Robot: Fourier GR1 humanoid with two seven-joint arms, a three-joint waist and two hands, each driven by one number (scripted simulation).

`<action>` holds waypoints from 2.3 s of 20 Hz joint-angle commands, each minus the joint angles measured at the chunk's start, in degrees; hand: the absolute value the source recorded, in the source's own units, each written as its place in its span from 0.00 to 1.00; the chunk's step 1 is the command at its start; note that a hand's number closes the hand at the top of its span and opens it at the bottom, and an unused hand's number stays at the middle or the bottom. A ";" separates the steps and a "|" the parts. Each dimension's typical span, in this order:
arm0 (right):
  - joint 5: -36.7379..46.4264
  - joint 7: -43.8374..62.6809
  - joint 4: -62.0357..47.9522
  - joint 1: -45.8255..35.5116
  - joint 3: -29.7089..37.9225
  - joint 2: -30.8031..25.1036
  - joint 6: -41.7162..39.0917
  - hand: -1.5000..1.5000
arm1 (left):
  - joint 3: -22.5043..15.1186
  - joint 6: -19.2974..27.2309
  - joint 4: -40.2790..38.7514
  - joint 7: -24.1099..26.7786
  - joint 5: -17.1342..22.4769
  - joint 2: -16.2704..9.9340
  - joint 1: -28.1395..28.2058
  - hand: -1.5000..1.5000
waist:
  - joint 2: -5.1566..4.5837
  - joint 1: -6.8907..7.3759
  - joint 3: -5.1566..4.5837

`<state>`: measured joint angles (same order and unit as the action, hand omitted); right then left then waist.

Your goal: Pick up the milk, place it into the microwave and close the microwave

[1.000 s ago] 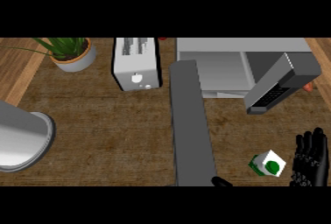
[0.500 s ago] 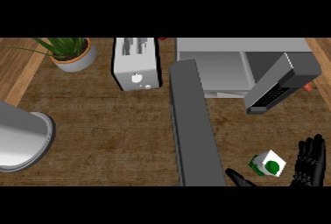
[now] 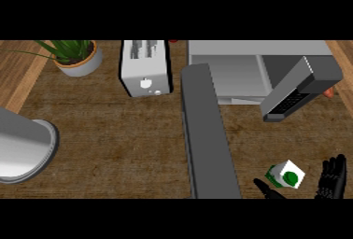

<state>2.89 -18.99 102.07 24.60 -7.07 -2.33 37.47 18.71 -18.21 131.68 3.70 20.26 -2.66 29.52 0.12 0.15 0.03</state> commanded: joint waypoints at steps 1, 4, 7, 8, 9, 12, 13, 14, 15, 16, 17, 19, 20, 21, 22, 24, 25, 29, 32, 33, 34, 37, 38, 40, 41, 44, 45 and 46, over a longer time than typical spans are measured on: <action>-4.00 -8.21 -6.27 1.79 2.40 1.80 -1.87 0.00 | 0.84 -1.19 5.13 -1.31 1.50 2.17 3.97 0.00 | 0.02 0.09 0.01; -6.51 -10.44 -9.29 1.64 4.51 0.50 -5.92 0.00 | 2.18 0.52 3.06 -4.32 1.77 0.31 -1.96 0.00 | -0.06 -0.17 -0.01; -12.10 -20.70 -20.04 -1.29 9.25 1.72 -10.90 0.00 | 0.10 0.23 4.71 -4.34 0.37 2.58 -0.07 0.00 | -0.03 -0.04 0.04; -10.94 -21.19 -19.56 -0.07 4.42 2.24 -7.18 0.00 | -1.31 0.13 2.37 -1.68 -2.26 2.60 0.58 0.00 | -0.04 -0.03 0.00; -10.29 -19.04 -19.95 -2.99 8.04 2.18 -8.50 0.00 | -2.68 0.76 -0.74 0.20 -4.92 2.61 -1.60 0.00 | -0.08 -0.05 -0.02; -10.32 -21.34 -26.34 -6.90 8.50 2.26 -8.92 0.00 | 2.43 -2.88 1.26 -0.77 1.74 1.89 0.09 0.00 | -0.07 0.22 -0.01; -12.34 -22.50 -25.83 -4.35 10.87 0.13 -12.81 0.00 | 0.28 -1.90 3.67 -2.09 -0.20 2.63 1.29 0.00 | -0.05 0.09 -0.01; -12.27 -24.66 -27.97 -6.41 11.10 1.99 -11.64 0.00 | 1.15 -2.04 4.22 -2.24 0.66 2.64 2.06 0.00 | -0.05 0.15 -0.01; -11.75 -24.95 -32.10 -8.81 12.66 1.21 -10.83 0.00 | -1.01 -0.17 5.04 -2.90 -0.85 2.64 2.00 0.00 | -0.08 0.20 0.00; -11.64 -22.04 -25.28 -3.41 11.28 -0.24 -12.08 0.00 | 4.22 -2.77 4.03 -3.76 4.06 2.05 2.03 0.00 | -0.04 0.08 -0.03; -11.85 -29.76 -34.65 -6.55 12.61 2.06 -12.58 0.00 | 1.41 -1.57 4.69 -3.17 1.10 2.64 0.99 0.00 | -0.07 0.10 0.00; -13.27 -26.29 -36.05 -11.17 15.23 -0.94 -13.55 0.00 | 2.59 -3.74 -2.25 0.07 -0.29 2.63 -1.03 0.00 | -0.10 0.06 -0.02; -14.07 -32.17 -42.98 -13.38 17.44 -0.49 -14.61 0.00 | 1.46 -2.82 1.89 -0.50 0.01 2.64 0.69 0.00 | -0.10 0.22 0.02; -14.80 -30.22 -44.95 -16.04 18.97 -2.36 -15.15 0.00 | 3.82 -3.82 4.68 -3.70 4.00 2.10 1.79 0.00 | -0.09 0.38 0.03; -13.00 -26.42 -41.18 -15.31 16.53 -1.37 -12.80 0.00 | 4.06 -4.11 1.69 -1.35 2.00 2.64 0.45 0.00 | -0.08 0.19 -0.02; -12.67 -34.58 -47.88 -15.62 17.78 -0.45 -13.95 0.00 | 3.00 -1.43 4.54 -7.45 3.21 1.77 -1.75 0.00 | -0.13 0.05 0.01; -12.99 -30.01 -49.09 -20.78 18.80 -2.84 -13.51 0.00 | 4.80 -2.33 3.78 -5.06 2.57 2.02 -1.48 0.00 | -0.12 0.25 0.00; -14.51 -39.04 -59.54 -23.28 21.38 -2.24 -17.54 1.00 | 5.08 -4.29 1.15 -3.65 3.27 1.43 -0.69 0.00 | -0.12 0.29 0.01; -14.13 -42.32 -61.69 -24.84 21.10 -2.93 -20.38 1.00 | 6.29 -3.05 2.78 -5.53 6.22 1.75 -0.39 0.00 | -0.11 0.40 0.03; -11.85 -41.73 -60.22 -22.77 19.44 -3.66 -19.07 1.00 | 7.15 -4.88 4.80 -4.97 6.26 1.96 2.29 0.00 | -0.06 0.48 0.00; -12.87 -44.29 -59.57 -21.34 19.45 -3.28 -22.50 1.00 | 5.46 -3.42 4.94 -6.49 4.16 2.03 -0.12 0.00 | -0.09 0.18 0.01; -10.72 -44.32 -61.05 -26.63 20.94 -3.05 -13.86 1.00 | 6.37 -5.99 -0.13 -1.11 3.84 2.63 0.54 0.00 | -0.09 0.39 -0.01; -10.10 -46.91 -59.98 -24.19 19.56 0.20 -13.47 1.00 | 8.95 -4.83 4.22 -6.05 7.30 0.58 0.60 0.00 | -0.07 0.30 0.00; -11.91 -44.98 -57.40 -24.32 20.73 -2.09 -17.13 1.00 | 6.30 -4.85 2.74 -2.88 5.14 2.61 2.34 0.00 | -0.03 0.29 -0.03; -11.48 -45.26 -57.37 -24.60 20.03 -1.61 -17.71 1.00 | 6.75 -5.18 0.36 -2.23 3.39 2.62 -1.40 0.00 | -0.07 0.12 -0.03; -8.52 -44.29 -56.39 -25.44 15.61 -0.80 -20.38 1.00 | 7.93 -5.87 2.88 -5.64 6.82 1.72 0.71 0.00 | -0.03 0.57 -0.01; -7.73 -41.30 -57.12 -28.74 14.76 -4.00 -22.92 1.00 | 4.97 -4.19 4.35 -5.23 5.32 2.61 0.61 0.00 | -0.08 0.89 0.01; -6.72 -40.11 -57.98 -31.43 13.27 -6.36 -26.12 1.00 | 6.44 -7.18 1.35 -3.44 4.66 2.29 0.88 0.00 | -0.14 1.68 0.01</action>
<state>-6.38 -58.94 45.55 -1.78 9.62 -5.35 17.51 25.31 -23.39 133.55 -0.87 25.07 -0.66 29.37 0.06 0.78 -0.02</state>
